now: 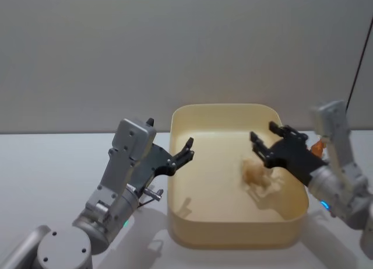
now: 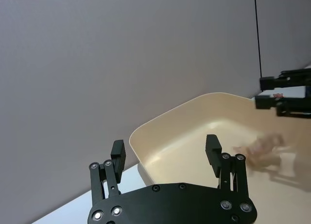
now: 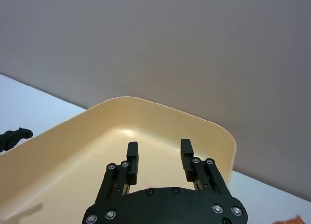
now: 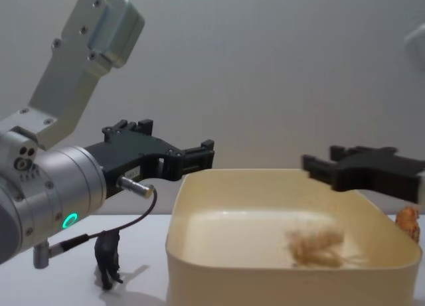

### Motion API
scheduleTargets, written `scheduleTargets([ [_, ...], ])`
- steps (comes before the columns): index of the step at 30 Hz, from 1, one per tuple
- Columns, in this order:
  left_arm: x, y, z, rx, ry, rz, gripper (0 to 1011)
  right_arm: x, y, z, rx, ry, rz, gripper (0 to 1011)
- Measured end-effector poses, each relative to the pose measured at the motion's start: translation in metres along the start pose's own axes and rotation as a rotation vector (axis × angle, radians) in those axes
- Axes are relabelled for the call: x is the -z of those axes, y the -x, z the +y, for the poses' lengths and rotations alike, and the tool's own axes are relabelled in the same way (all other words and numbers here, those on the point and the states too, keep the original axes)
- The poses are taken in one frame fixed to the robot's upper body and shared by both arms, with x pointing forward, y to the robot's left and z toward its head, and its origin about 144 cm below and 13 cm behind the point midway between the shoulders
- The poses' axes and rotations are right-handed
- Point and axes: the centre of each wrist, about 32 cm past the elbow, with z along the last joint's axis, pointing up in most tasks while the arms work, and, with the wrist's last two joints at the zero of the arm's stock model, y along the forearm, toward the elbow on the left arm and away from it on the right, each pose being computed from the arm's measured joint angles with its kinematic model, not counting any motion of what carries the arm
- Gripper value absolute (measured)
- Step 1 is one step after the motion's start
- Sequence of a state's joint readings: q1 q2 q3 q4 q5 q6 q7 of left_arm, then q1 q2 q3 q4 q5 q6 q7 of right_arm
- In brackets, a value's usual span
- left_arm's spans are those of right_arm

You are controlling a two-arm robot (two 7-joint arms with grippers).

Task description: Pick up the toy alternately with two hands and place it into the central storage box.

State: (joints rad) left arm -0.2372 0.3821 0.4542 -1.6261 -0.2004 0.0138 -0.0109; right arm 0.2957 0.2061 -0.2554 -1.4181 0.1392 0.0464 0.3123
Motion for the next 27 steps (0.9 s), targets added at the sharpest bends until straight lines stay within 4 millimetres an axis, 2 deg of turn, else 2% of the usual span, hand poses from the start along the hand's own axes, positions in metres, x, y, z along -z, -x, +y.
scheduleTargets([
  [4, 0.0, 0.0, 0.0, 0.0, 0.0, 0.0, 1001, -0.001, 0.004, 0.014, -0.025, 0.012, -0.007, 598],
  [6, 0.0, 0.0, 0.0, 0.0, 0.0, 0.0, 1001, -0.002, 0.006, 0.021, -0.038, 0.017, -0.011, 705],
  [7, 0.0, 0.0, 0.0, 0.0, 0.0, 0.0, 1001, -0.002, 0.007, 0.024, -0.045, 0.021, -0.012, 705],
  [17, 0.0, 0.0, 0.0, 0.0, 0.0, 0.0, 1001, -0.005, 0.012, 0.04, -0.076, 0.033, -0.022, 995],
  [21, 0.0, 0.0, 0.0, 0.0, 0.0, 0.0, 1001, -0.005, 0.012, 0.04, -0.076, 0.033, -0.023, 1001],
  [27, 0.0, 0.0, 0.0, 0.0, 0.0, 0.0, 1001, -0.006, 0.005, 0.031, -0.05, 0.023, -0.015, 1001],
])
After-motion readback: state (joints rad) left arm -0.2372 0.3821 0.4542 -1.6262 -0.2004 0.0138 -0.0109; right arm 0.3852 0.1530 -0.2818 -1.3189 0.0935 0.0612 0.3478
